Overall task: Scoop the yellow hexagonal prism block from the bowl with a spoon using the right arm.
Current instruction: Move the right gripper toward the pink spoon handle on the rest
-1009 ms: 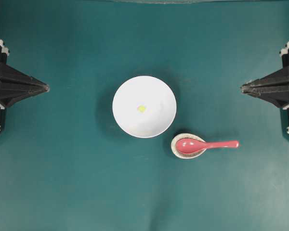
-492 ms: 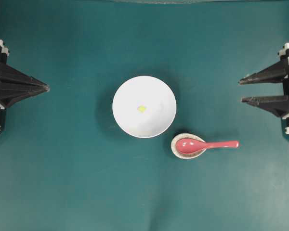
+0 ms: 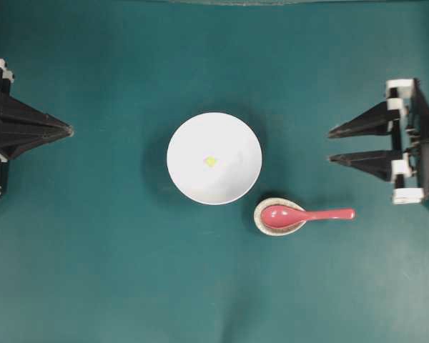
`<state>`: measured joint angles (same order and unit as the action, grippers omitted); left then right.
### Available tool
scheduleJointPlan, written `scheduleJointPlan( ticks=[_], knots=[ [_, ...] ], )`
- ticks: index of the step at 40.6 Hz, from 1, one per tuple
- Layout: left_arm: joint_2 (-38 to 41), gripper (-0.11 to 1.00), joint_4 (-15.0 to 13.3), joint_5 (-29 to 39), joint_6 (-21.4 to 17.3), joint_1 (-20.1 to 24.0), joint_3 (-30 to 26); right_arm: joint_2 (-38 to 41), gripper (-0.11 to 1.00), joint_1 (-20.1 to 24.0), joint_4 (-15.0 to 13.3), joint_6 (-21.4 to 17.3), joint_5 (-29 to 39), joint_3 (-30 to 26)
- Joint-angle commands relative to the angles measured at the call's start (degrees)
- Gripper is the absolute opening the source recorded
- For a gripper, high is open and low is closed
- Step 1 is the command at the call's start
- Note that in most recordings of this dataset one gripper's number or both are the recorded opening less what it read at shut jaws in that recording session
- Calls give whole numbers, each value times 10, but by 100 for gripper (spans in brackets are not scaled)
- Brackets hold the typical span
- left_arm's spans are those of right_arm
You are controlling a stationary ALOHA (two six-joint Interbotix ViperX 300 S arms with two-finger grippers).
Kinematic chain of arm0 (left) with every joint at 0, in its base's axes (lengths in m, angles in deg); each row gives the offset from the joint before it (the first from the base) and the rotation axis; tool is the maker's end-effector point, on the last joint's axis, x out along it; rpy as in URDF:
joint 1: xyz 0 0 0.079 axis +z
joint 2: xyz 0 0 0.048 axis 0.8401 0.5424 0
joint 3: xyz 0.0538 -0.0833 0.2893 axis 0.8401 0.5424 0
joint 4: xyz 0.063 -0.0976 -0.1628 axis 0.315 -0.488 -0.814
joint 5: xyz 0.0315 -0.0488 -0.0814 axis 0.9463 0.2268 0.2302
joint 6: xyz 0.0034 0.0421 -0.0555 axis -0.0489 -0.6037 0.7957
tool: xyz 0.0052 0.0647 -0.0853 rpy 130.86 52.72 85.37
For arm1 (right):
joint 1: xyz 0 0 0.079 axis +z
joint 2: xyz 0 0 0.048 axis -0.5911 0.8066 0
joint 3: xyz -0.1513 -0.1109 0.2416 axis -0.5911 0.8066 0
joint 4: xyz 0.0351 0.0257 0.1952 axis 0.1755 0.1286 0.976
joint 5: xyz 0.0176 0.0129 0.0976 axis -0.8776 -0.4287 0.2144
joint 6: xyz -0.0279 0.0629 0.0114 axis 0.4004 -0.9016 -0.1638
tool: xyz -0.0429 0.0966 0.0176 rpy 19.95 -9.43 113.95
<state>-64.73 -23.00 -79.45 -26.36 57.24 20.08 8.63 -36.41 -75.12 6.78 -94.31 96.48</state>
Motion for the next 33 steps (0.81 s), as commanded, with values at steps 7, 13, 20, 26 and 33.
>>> scheduleJointPlan(
  ticks=[7, 13, 20, 26, 33],
  knots=[
    [6, 0, 1, -3, 0, 0, -13, 87, 50, 43, 27, -1, -104, 12],
    [6, 0, 1, -3, 0, 0, -13, 134, 50, 76, 47, -1, -163, 22],
    [6, 0, 1, -3, 0, 1, -12, 178, 50, 115, 83, -1, -221, 35],
    [6, 0, 3, -3, 0, 1, -12, 212, 50, 150, 101, -1, -272, 50],
    [6, 0, 2, -3, 0, 1, -12, 250, 50, 185, 125, -1, -345, 70]
  ],
)
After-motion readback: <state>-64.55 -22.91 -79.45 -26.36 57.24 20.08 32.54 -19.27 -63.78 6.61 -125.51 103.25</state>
